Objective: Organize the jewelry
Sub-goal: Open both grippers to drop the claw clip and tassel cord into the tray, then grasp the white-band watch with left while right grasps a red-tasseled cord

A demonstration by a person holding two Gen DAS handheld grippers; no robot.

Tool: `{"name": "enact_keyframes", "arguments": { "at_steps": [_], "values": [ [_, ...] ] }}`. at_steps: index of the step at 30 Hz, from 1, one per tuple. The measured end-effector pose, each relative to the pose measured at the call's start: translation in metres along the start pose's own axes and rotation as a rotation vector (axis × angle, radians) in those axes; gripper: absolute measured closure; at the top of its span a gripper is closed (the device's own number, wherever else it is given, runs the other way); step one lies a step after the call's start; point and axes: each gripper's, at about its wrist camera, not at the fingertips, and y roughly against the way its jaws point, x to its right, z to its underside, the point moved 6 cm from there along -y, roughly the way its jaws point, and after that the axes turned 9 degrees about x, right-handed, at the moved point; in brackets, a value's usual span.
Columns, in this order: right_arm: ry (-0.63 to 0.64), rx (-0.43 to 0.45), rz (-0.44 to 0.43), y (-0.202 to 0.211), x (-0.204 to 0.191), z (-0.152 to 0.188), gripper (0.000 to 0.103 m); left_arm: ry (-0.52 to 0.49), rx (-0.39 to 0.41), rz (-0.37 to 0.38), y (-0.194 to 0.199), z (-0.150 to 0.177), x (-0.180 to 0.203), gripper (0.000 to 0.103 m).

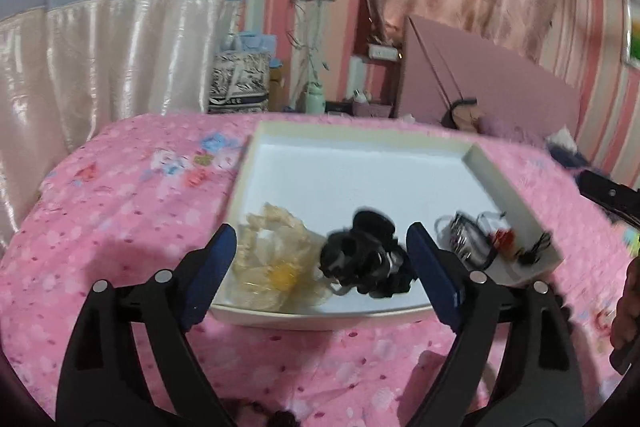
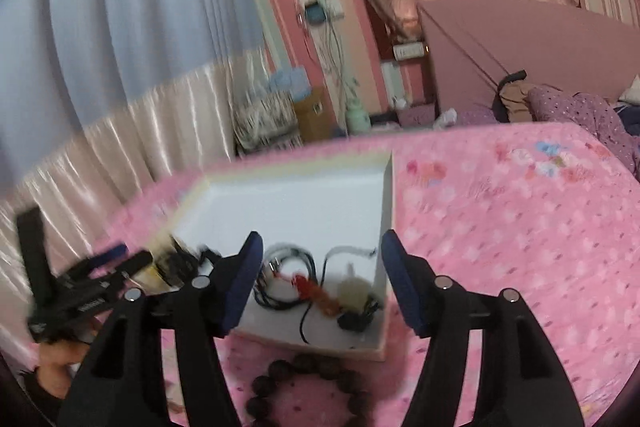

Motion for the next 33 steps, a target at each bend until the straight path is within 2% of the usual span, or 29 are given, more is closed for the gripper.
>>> {"name": "enact_keyframes", "arguments": {
  "at_steps": [3,7,9,11,14,16,19,20,24,26,28,29,30,31,32,33],
  "values": [
    [-0.019,0.028,0.013,0.03,0.015,-0.017,0.041,0.016,0.011,-0.007,0.023,-0.013,-0.007,0.012],
    [0.031,0.03,0.102,0.075,0.048,-0.017,0.041,-0.072,0.015,-0.052,0.061,-0.015,-0.016,0.011],
    [0.032,-0.001,0.159,0.094,0.07,0.0,0.041,-0.067,-0.046,-0.017,0.071,0.001,-0.019,0.012],
    [0.047,-0.076,0.182,0.101,0.084,0.033,0.041,-0.068,-0.072,0.015,0.074,0.017,-0.014,0.012],
    [0.074,-0.142,0.258,0.106,0.099,0.074,0.041,-0.091,-0.129,0.041,0.066,0.046,0.011,0.012],
    [0.04,-0.175,0.256,0.109,0.11,0.09,0.041,-0.109,-0.157,0.062,0.058,0.061,0.031,0.012],
    [0.024,-0.235,0.241,0.106,0.113,0.101,0.041,-0.225,-0.201,0.001,0.045,0.084,0.054,0.017],
    [0.036,-0.246,0.235,0.104,0.112,0.102,0.041,-0.235,-0.204,-0.004,0.042,0.087,0.058,0.018],
    [0.095,-0.326,0.263,0.095,0.109,0.119,0.042,-0.176,-0.262,0.077,0.031,0.093,0.071,0.024],
    [0.134,-0.344,0.282,0.093,0.105,0.124,0.044,-0.203,-0.313,0.145,0.029,0.104,0.089,0.025],
    [0.179,-0.342,0.288,0.09,0.097,0.126,0.062,-0.313,-0.307,0.149,0.033,0.114,0.109,0.03],
    [0.206,-0.338,0.274,0.09,0.091,0.127,0.07,-0.34,-0.294,0.148,0.036,0.114,0.114,0.037],
    [0.225,-0.337,0.262,0.091,0.086,0.128,0.084,-0.337,-0.298,0.156,0.036,0.115,0.116,0.043],
    [0.242,-0.336,0.258,0.091,0.083,0.129,0.091,-0.308,-0.307,0.177,0.036,0.115,0.115,0.046],
    [0.249,-0.331,0.256,0.092,0.082,0.129,0.093,-0.289,-0.31,0.188,0.036,0.115,0.114,0.054],
    [0.247,-0.327,0.252,0.093,0.081,0.128,0.093,-0.26,-0.313,0.202,0.036,0.114,0.111,0.07]
  ]
}}
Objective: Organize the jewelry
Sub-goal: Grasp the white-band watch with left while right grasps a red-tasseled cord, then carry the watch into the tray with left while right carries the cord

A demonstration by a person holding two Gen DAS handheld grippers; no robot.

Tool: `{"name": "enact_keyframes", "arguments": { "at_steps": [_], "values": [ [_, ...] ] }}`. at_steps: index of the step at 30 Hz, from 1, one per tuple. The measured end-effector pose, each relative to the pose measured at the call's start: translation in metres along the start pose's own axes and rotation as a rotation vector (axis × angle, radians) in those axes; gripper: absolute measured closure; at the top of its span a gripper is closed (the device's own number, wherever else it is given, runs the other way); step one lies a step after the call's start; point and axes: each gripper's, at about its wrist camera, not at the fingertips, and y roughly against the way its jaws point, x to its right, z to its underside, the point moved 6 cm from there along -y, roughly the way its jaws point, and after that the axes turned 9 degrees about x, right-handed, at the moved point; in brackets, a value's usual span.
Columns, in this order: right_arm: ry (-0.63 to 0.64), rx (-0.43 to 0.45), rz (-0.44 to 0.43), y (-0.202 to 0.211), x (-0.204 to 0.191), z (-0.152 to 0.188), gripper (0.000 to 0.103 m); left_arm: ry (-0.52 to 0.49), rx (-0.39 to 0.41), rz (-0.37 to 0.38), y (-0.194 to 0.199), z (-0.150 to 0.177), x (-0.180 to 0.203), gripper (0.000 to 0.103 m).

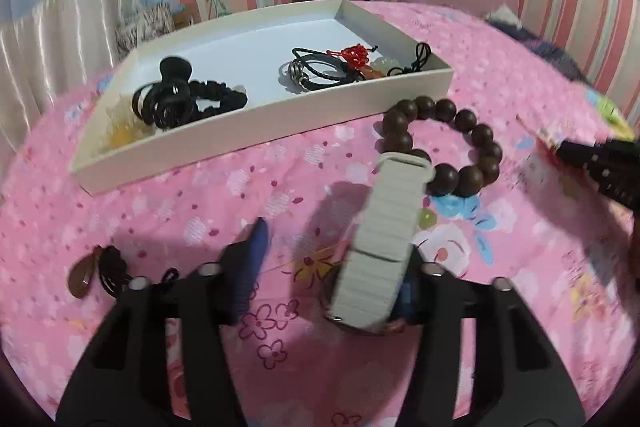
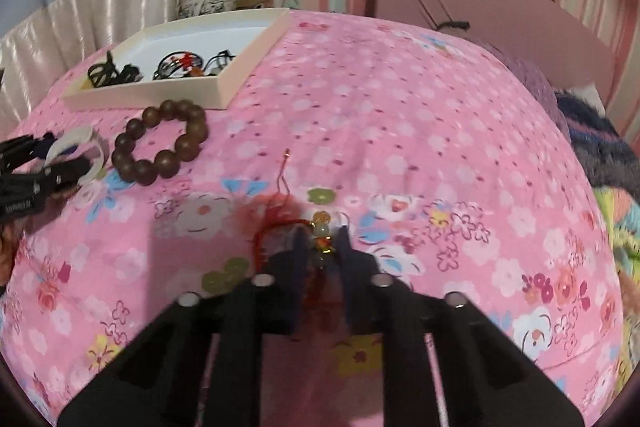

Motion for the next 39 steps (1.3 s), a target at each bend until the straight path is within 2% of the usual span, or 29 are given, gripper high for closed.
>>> {"name": "enact_keyframes", "arguments": {
  "at_steps": [2,3,7,13,20,25,27,31,33,37,39],
  "values": [
    [-0.015,0.023,-0.019,0.004,0.002,-0.002,0.093,0.028,0.007,0.011,0.002,0.0,-0.005,0.086],
    [-0.037,0.042,-0.035,0.008,0.005,-0.004,0.093,0.047,0.017,0.018,0.004,0.0,-0.008,0.088],
    [-0.203,0.141,-0.142,0.027,0.023,-0.013,0.093,0.075,0.064,0.019,0.021,-0.004,-0.018,0.089],
    [-0.276,0.204,-0.212,0.033,0.025,-0.039,0.093,0.106,0.144,0.006,0.052,-0.026,-0.044,0.089],
    [-0.238,0.313,-0.248,0.037,-0.021,-0.119,0.093,0.1,0.243,-0.037,0.074,-0.082,-0.072,0.089],
    [-0.205,0.364,-0.282,0.015,-0.066,-0.171,0.093,0.132,0.284,-0.061,0.063,-0.11,-0.086,0.089],
    [-0.174,0.378,-0.269,0.003,-0.081,-0.183,0.093,0.142,0.291,-0.071,0.051,-0.117,-0.09,0.089],
    [-0.108,0.394,-0.222,-0.025,-0.099,-0.183,0.093,0.149,0.286,-0.097,0.02,-0.12,-0.087,0.089],
    [-0.104,0.363,-0.223,-0.039,-0.104,-0.172,0.093,0.144,0.295,-0.115,0.011,-0.116,-0.087,0.089],
    [-0.032,0.35,-0.197,-0.048,-0.113,-0.158,0.093,0.189,0.281,-0.108,-0.004,-0.099,-0.089,0.089],
    [-0.018,0.352,-0.166,-0.051,-0.112,-0.156,0.093,0.193,0.3,-0.132,-0.004,-0.097,-0.09,0.089]
  ]
}}
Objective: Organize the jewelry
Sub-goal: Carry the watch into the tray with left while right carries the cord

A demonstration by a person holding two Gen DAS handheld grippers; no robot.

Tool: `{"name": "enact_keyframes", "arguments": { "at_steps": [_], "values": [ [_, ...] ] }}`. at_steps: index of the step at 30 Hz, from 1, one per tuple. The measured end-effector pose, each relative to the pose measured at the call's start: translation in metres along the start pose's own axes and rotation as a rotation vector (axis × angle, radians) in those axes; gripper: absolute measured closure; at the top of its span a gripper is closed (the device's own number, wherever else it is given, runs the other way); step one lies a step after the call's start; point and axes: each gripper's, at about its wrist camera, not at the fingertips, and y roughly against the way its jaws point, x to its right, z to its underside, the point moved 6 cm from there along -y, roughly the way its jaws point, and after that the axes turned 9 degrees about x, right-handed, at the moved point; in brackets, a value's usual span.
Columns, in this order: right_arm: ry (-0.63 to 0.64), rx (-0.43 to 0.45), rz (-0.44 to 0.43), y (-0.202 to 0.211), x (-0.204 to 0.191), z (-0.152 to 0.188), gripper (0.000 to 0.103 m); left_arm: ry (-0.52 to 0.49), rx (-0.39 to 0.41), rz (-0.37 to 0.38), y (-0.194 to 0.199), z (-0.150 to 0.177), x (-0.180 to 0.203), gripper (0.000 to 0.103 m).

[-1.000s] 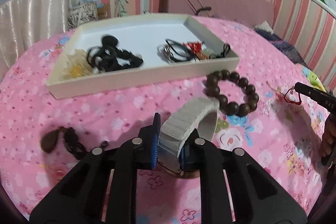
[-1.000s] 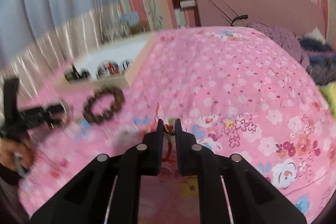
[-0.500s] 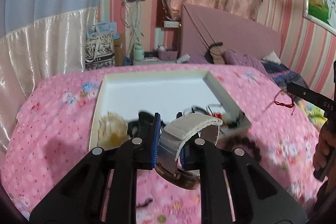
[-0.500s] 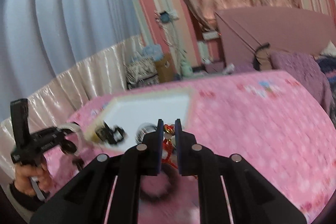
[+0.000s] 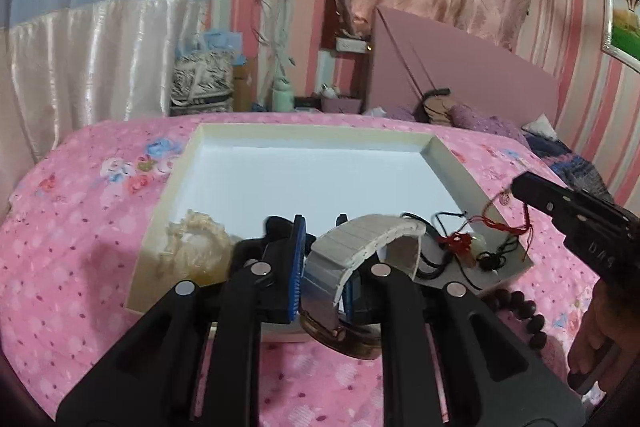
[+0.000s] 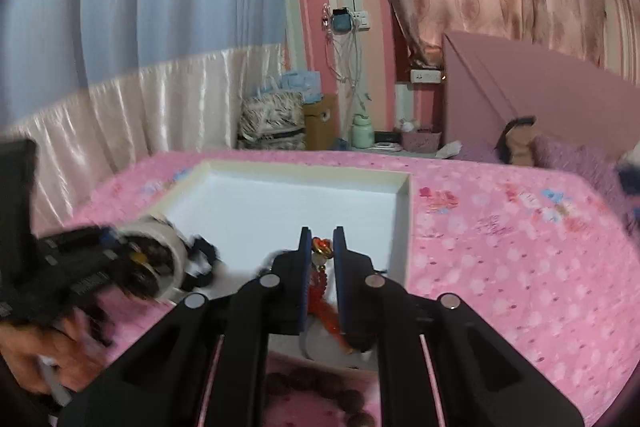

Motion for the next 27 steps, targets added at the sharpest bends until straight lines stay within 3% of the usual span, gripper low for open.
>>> {"name": "enact_keyframes", "arguments": {
  "at_steps": [6,12,27],
  "values": [
    [-0.029,0.008,0.024,0.001,0.012,0.0,0.093,-0.014,0.017,-0.044,-0.004,0.003,-0.004,0.089],
    [-0.072,-0.022,0.021,-0.009,0.023,0.008,0.093,-0.016,-0.038,-0.026,-0.014,0.015,0.0,0.089],
    [-0.045,-0.077,0.027,-0.021,0.016,0.02,0.093,-0.053,-0.053,-0.037,-0.021,0.017,0.005,0.089]
  ]
}}
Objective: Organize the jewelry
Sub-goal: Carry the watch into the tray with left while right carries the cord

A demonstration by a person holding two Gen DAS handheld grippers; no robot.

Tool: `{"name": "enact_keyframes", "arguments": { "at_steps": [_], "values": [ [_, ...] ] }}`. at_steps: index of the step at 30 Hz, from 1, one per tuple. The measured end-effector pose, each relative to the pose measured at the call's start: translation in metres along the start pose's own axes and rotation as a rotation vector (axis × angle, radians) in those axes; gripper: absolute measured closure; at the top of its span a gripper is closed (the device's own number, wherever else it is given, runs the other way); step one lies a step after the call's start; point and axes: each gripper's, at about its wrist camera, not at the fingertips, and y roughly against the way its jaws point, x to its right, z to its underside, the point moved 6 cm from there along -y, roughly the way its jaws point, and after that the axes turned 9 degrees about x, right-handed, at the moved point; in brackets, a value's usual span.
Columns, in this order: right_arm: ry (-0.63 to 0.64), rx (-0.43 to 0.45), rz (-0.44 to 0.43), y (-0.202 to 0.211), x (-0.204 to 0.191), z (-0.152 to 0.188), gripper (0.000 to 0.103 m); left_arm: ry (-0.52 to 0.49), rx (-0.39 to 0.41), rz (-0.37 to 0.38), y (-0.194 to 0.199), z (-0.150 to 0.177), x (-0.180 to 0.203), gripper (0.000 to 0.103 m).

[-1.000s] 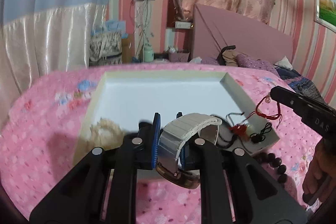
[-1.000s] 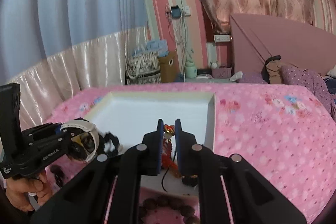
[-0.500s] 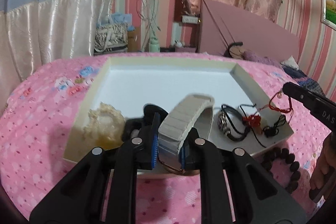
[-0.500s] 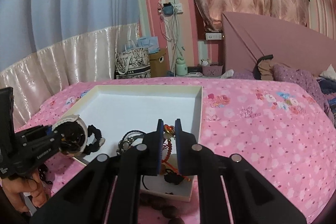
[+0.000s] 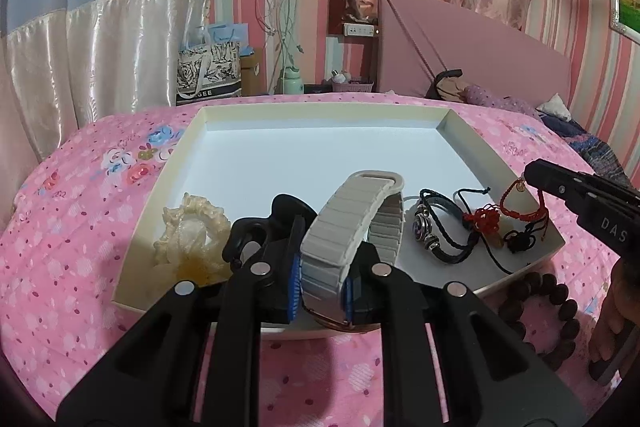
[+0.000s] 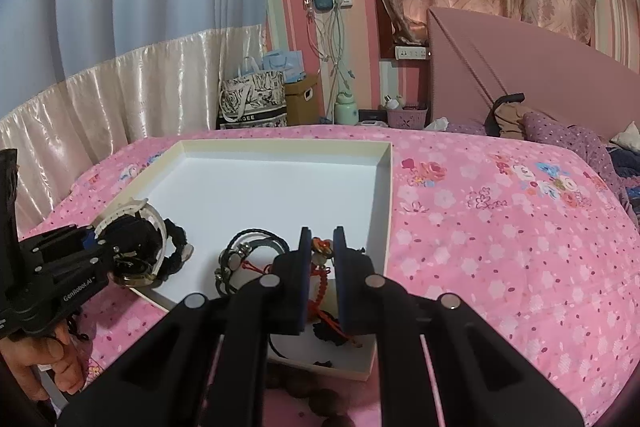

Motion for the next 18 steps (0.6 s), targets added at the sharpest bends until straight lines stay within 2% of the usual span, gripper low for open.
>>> {"name": "enact_keyframes", "arguments": {
  "at_steps": [9,18],
  "values": [
    [-0.004,-0.028,0.014,-0.006,0.004,0.007,0.093,-0.006,-0.015,0.003,-0.005,0.001,0.003,0.084],
    [-0.02,-0.068,0.024,-0.014,0.007,0.014,0.093,-0.008,-0.022,0.0,-0.007,0.004,0.006,0.084]
  ]
}}
